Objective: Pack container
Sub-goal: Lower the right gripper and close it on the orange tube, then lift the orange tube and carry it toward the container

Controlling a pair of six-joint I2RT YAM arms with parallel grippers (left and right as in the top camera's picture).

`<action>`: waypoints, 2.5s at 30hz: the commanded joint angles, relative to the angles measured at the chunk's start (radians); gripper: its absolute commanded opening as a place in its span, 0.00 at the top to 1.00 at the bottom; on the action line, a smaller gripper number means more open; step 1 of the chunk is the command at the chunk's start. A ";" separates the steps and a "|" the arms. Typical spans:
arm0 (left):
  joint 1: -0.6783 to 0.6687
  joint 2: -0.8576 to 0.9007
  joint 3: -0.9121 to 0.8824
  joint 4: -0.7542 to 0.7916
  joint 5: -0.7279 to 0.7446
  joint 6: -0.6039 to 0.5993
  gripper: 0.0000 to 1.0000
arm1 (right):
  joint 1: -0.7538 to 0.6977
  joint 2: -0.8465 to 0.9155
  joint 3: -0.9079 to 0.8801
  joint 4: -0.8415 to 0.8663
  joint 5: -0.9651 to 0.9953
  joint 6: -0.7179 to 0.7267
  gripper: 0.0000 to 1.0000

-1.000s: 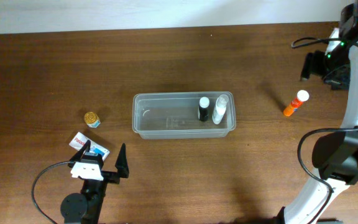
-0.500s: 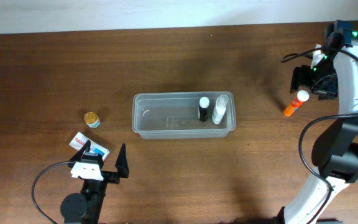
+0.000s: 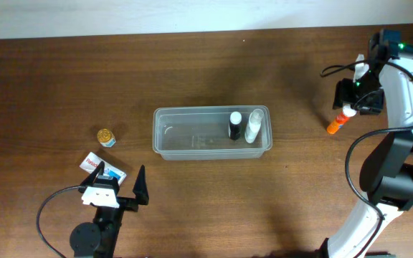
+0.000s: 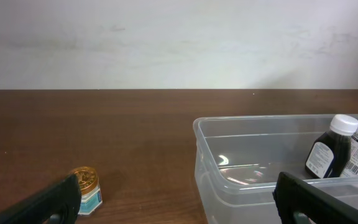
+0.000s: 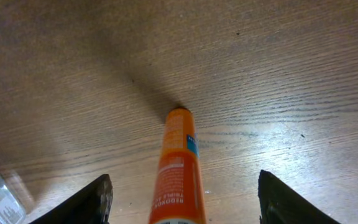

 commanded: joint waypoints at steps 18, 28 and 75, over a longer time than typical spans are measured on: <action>0.006 -0.009 -0.004 -0.004 -0.005 -0.002 0.01 | 0.010 0.002 -0.018 0.010 -0.032 -0.006 0.72; 0.006 -0.009 -0.004 -0.004 -0.005 -0.002 0.00 | 0.015 0.002 -0.018 -0.007 -0.058 -0.006 0.81; 0.006 -0.009 -0.003 -0.004 -0.005 -0.002 0.01 | 0.504 -0.238 0.570 -0.422 -0.073 0.145 0.80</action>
